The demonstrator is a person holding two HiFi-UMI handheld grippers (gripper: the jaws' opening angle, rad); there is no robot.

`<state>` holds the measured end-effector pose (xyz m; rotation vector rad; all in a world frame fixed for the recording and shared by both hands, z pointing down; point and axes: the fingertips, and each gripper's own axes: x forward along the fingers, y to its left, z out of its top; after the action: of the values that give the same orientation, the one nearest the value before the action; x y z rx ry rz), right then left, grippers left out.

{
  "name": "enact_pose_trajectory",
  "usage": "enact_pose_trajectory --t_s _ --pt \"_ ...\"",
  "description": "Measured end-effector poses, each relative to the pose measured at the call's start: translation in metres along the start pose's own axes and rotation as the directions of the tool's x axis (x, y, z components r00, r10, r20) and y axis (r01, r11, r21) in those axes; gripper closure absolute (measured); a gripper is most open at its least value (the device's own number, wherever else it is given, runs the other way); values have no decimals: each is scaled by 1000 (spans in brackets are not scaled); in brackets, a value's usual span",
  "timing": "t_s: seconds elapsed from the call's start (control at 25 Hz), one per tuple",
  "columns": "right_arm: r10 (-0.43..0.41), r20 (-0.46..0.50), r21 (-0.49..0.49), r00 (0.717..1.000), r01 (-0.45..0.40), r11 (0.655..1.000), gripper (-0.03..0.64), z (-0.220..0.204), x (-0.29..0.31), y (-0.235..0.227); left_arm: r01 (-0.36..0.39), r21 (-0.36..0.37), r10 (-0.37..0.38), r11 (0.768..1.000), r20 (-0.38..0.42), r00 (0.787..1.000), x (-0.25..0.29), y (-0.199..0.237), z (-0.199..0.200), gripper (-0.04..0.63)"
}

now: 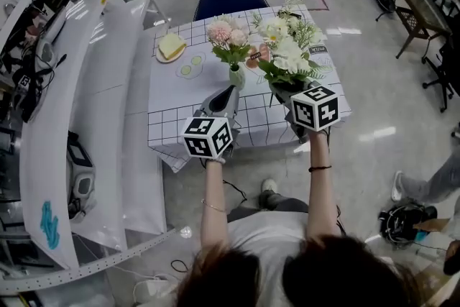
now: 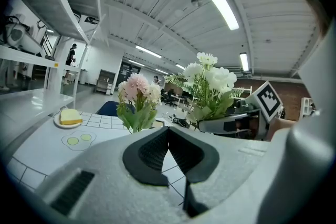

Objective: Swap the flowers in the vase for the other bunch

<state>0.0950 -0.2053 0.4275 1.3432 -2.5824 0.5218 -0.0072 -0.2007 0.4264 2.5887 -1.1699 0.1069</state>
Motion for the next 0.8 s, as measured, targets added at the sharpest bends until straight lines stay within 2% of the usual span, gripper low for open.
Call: enact_pose_trajectory --t_s 0.2,0.48,0.64,0.8 --pt "6 -4 3 1000 -6 1000 563 3 6 -10 -6 -19 6 1000 1 1000 9 6 2 584" --pt "-1 0 38 1000 1 999 563 3 13 -15 57 -53 -55 997 28 998 16 8 6 584" --pt "-18 -2 53 1000 18 998 563 3 19 -20 69 -55 -69 996 1 998 25 17 3 584" --pt "-47 3 69 999 47 996 563 8 25 -30 94 -59 -97 994 -57 994 38 24 -5 583"
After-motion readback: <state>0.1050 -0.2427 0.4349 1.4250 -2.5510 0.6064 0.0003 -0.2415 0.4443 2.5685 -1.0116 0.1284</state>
